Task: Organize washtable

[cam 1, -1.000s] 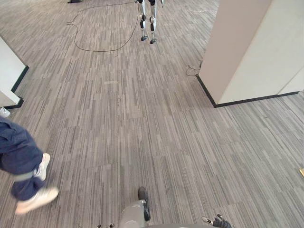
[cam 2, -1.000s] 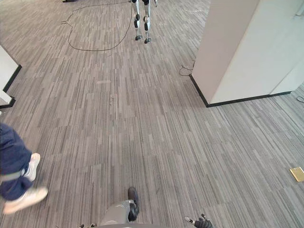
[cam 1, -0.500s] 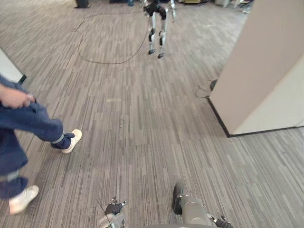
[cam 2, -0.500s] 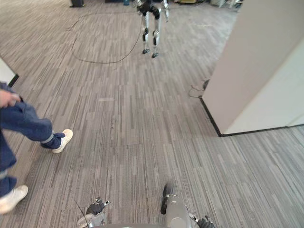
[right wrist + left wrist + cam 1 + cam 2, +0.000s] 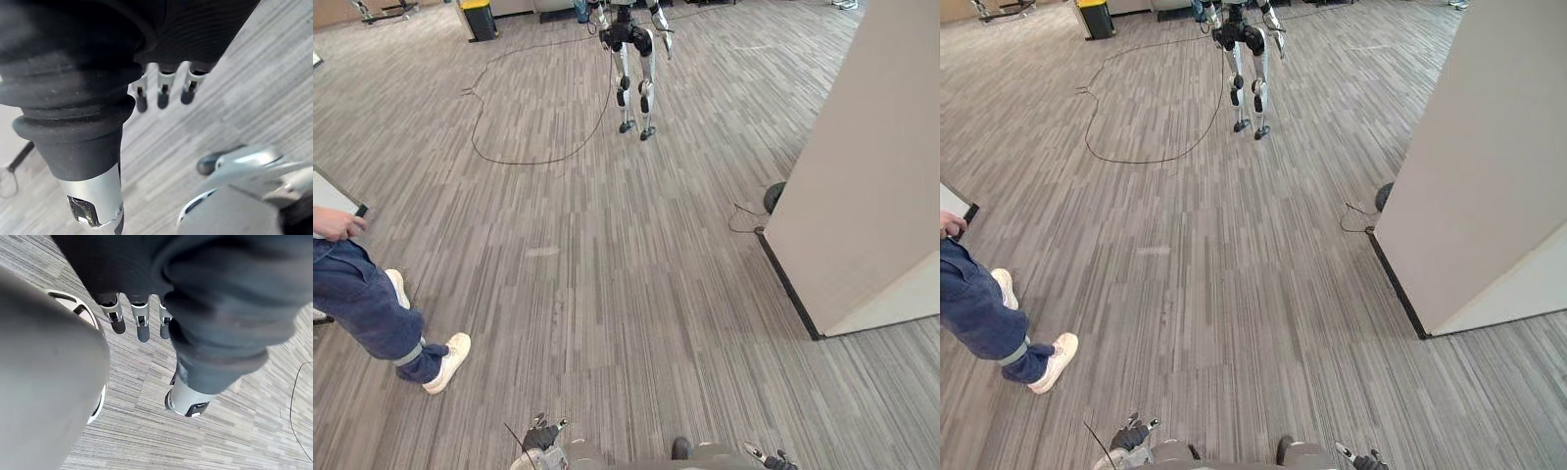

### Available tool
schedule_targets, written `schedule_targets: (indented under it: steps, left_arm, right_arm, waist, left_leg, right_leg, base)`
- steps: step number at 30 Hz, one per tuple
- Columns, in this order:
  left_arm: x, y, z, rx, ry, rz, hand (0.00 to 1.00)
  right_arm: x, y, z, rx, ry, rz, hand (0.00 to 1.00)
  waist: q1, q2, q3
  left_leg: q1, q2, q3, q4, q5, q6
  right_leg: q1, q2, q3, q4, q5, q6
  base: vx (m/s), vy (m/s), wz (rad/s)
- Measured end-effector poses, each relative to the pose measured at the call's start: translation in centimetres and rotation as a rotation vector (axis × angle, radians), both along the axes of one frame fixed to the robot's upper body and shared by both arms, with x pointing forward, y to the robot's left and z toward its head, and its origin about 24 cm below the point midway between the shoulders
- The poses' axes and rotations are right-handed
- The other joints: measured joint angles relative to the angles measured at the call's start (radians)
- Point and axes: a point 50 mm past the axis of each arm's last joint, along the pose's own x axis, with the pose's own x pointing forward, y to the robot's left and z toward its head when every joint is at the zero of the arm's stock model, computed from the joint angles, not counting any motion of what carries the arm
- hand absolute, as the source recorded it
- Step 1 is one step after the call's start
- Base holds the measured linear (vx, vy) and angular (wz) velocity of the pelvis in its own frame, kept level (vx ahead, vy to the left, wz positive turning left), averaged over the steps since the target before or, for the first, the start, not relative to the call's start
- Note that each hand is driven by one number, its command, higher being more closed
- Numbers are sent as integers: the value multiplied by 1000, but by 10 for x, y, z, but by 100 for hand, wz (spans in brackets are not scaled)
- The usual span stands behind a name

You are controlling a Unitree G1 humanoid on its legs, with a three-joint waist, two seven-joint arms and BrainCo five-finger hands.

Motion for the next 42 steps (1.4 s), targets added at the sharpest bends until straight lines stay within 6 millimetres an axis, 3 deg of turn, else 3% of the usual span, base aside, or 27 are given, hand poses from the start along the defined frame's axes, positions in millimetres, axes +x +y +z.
schedule_targets:
  steps: [1,2,5,7,8,9,10,11,13,15,16,18,20,22,24,25,26,27,28,30,32,33,34,35,36,39,42]
  left_arm:
    - [1,-1,0,7,3,-8,0]
    - [1,-1,0,8,4,-12,0]
    - [3,-6,0,9,-3,-46,0]
    - [4,-3,1,17,-8,-44,0]
    - [5,0,2,28,-15,-58,0]
    - [7,3,3,42,-17,-79,0]
    - [8,3,3,44,-18,-91,0]
    - [9,4,4,51,-13,-117,0]
    - [8,4,3,64,2,-171,0]
    - [9,0,3,70,7,-222,0]
    - [10,-2,3,71,10,-244,0]
    - [14,-8,3,75,9,-305,0]
    - [20,-15,1,67,23,-376,0]
    - [28,-21,2,53,9,-398,0]
    - [34,-24,4,50,-7,-407,0]
    - [37,-27,4,48,-15,-412,0]
    - [41,-29,6,53,-26,-430,0]
    - [41,-28,6,56,-24,-431,0]
    - [30,-28,2,44,5,-404,0]
    - [16,-27,-2,22,42,-366,0]
    - [14,-24,-3,16,45,-318,0]
    - [5,-22,-5,5,65,-265,0]
    - [-2,-19,-6,-3,78,-219,0]
    - [-3,-16,-6,1,79,-207,0]
    - [-2,-10,-5,15,68,-183,0]
    - [1,-3,-2,28,42,-140,0]
    - [2,-2,-1,21,33,-100,0]
  right_arm:
    - [0,0,0,-2,1,-1,0]
    - [-2,0,0,-4,6,-1,0]
    - [-5,-6,1,-37,27,25,0]
    - [-4,-3,0,-39,34,77,0]
    - [1,4,-1,-27,28,104,0]
    - [4,8,-1,-22,24,128,0]
    - [4,8,-1,-22,22,141,0]
    - [4,10,-1,-18,21,143,0]
    - [0,12,-2,-10,38,137,0]
    - [-2,9,-2,-14,36,132,0]
    - [-2,10,-1,-11,29,133,0]
    - [-1,11,-1,-4,13,123,0]
    - [5,10,2,-15,-21,124,0]
    - [2,7,2,-20,-17,114,0]
    - [0,6,2,-18,-16,93,0]
    - [-3,6,2,-14,-9,82,0]
    - [-10,7,0,-6,8,57,0]
    - [-16,9,-2,5,27,41,0]
    - [-21,10,-3,19,44,16,0]
    - [-24,6,-2,11,44,-18,0]
    - [-27,1,-2,7,44,-78,0]
    - [-25,-5,0,-11,39,-78,0]
    - [-21,-10,2,-31,19,-73,0]
    - [-19,-10,3,-35,13,-76,0]
    - [-17,-7,2,-38,9,-76,0]
    - [-7,-6,3,-37,-8,-75,0]
    - [9,-5,5,-40,-39,-58,0]
  waist:
    - [0,-3,1]
    - [-1,0,1]
    - [0,30,-3]
    - [3,13,-8]
    - [10,-15,-25]
    - [13,-40,-39]
    - [12,-42,-42]
    - [11,-51,-44]
    - [-1,-61,-50]
    - [-4,-49,-44]
    - [-9,-51,-45]
    - [-21,-47,-43]
    - [-58,-32,-30]
    - [-65,-21,-12]
    - [-85,-12,-3]
    - [-115,-8,9]
    - [-128,-8,15]
    - [-129,-18,22]
    - [-118,-24,19]
    - [-111,-10,14]
    - [-112,29,15]
    - [-103,55,18]
    - [-96,69,22]
    - [-86,67,24]
    - [-74,36,30]
    - [-53,10,23]
    - [-53,11,22]
  left_leg:
    - [-14,-34,-8,-182,8,-4]
    - [-30,-62,-39,-341,31,-36]
    - [-95,-54,-113,-448,37,-45]
    - [-97,-72,-105,-420,149,-9]
    - [-101,-115,-95,-389,184,21]
    - [-109,-148,-82,-357,176,33]
    - [-115,-159,-81,-336,160,57]
    - [-101,-183,-67,-293,120,111]
    - [-37,-220,-44,-294,53,127]
    - [47,-249,-29,-332,22,145]
    - [119,-276,-31,-377,4,155]
    - [216,-303,-40,-447,-9,162]
    - [314,-314,-57,-499,-13,169]
    - [374,-314,-77,-500,-21,182]
    - [398,-315,-119,-509,-31,195]
    - [422,-322,-148,-546,-45,191]
    - [463,-330,-167,-590,-88,145]
    - [495,-338,-174,-610,-107,125]
    - [544,-342,-182,-616,-126,122]
    - [474,-312,-196,-409,-128,122]
    - [326,-233,-234,-18,-72,16]
    - [234,-160,-273,218,46,-113]
    - [182,-95,-268,404,89,-132]
    - [156,-57,-246,508,85,-125]
    - [131,-16,-189,578,60,-79]
    - [69,21,-65,499,-7,20]
    - [10,14,-60,226,-10,20]
  right_leg:
    - [35,-17,-16,-20,-16,25]
    - [71,-33,-26,-37,-35,53]
    - [133,-52,-47,-43,-100,127]
    - [151,-97,-37,-13,-148,170]
    - [146,-154,-20,14,-169,198]
    - [115,-198,-1,66,-163,216]
    - [86,-217,15,118,-155,226]
    - [2,-258,62,316,-131,220]
    - [-113,-309,104,577,2,166]
    - [-180,-328,144,741,125,131]
    - [-228,-326,152,854,105,129]
    - [-309,-281,130,973,-7,125]
    - [-416,-195,46,978,-142,112]
    - [-488,-108,-17,812,-163,76]
    - [-518,-63,-30,565,-121,70]
    - [-513,-58,-40,328,-31,78]
    - [-520,-66,-51,168,35,79]
    - [-525,-71,-47,137,40,78]
    - [-537,-59,-19,185,131,30]
    - [-548,-67,-12,268,155,-9]
    - [-496,-43,-35,272,130,-32]
    - [-447,4,-29,271,85,-48]
    - [-385,52,-15,272,38,-66]
    - [-332,73,6,270,9,-76]
    - [-270,83,33,253,-19,-82]
    - [-134,77,93,161,-30,-60]
    - [-53,68,138,101,-29,-52]
  base:
    - [440,175,24]
    - [364,190,26]
    - [404,344,24]
    - [349,346,-11]
    - [453,382,-42]
    - [453,382,-44]
    - [530,478,-41]
    - [415,444,-22]
    - [422,433,-11]
    - [406,336,-16]
    - [541,394,-16]
    - [445,276,7]
    - [512,204,38]
    - [509,101,42]
    - [521,32,82]
    - [524,-20,142]
    - [543,-35,136]
    - [598,-88,75]
    - [617,-135,10]
    - [606,-225,4]
    - [533,-276,1]
    - [637,-189,-56]
    - [782,-178,-77]
    - [744,-143,-80]
    - [580,-112,-61]
    - [451,-74,-53]
    - [437,31,-46]
